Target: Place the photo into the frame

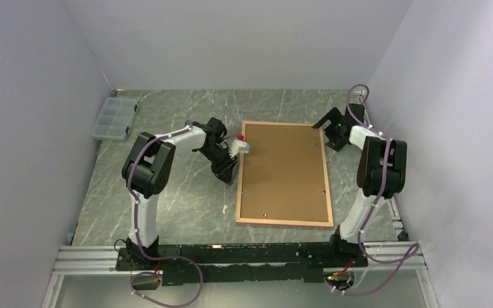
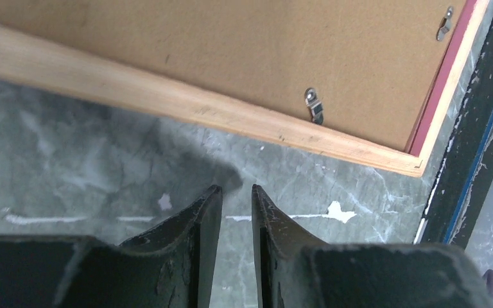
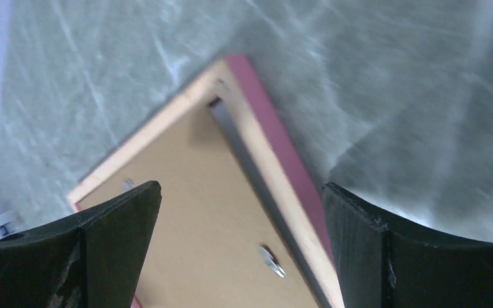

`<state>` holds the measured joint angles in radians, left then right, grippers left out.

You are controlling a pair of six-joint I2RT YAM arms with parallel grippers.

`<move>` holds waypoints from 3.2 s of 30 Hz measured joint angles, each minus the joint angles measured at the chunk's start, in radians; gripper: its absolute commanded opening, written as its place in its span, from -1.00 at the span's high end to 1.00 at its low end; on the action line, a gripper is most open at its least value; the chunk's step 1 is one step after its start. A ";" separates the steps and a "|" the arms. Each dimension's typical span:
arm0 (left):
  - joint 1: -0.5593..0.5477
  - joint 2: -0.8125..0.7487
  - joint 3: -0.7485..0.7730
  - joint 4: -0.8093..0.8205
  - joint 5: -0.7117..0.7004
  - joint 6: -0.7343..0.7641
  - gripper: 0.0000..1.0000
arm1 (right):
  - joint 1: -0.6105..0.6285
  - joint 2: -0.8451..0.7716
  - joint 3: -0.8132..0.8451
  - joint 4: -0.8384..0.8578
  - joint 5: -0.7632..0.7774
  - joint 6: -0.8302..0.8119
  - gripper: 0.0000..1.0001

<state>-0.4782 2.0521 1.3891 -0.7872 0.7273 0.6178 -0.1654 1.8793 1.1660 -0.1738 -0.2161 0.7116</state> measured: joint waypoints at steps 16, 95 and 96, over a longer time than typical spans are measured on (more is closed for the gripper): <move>-0.087 0.000 0.003 -0.196 0.006 0.054 0.21 | 0.377 0.570 0.911 -0.184 -0.165 -0.014 -1.00; 0.428 0.127 0.247 -0.196 0.096 -0.153 -0.04 | 0.529 -0.276 0.119 -0.335 0.100 -0.061 -0.54; 0.421 0.138 0.243 -0.181 0.093 -0.164 0.02 | 0.559 -0.256 0.135 -0.324 0.092 -0.057 -0.48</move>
<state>-0.0574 2.1902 1.6321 -0.9680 0.8200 0.4538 0.3935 1.6234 1.3010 -0.4980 -0.1238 0.6544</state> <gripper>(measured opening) 0.541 0.817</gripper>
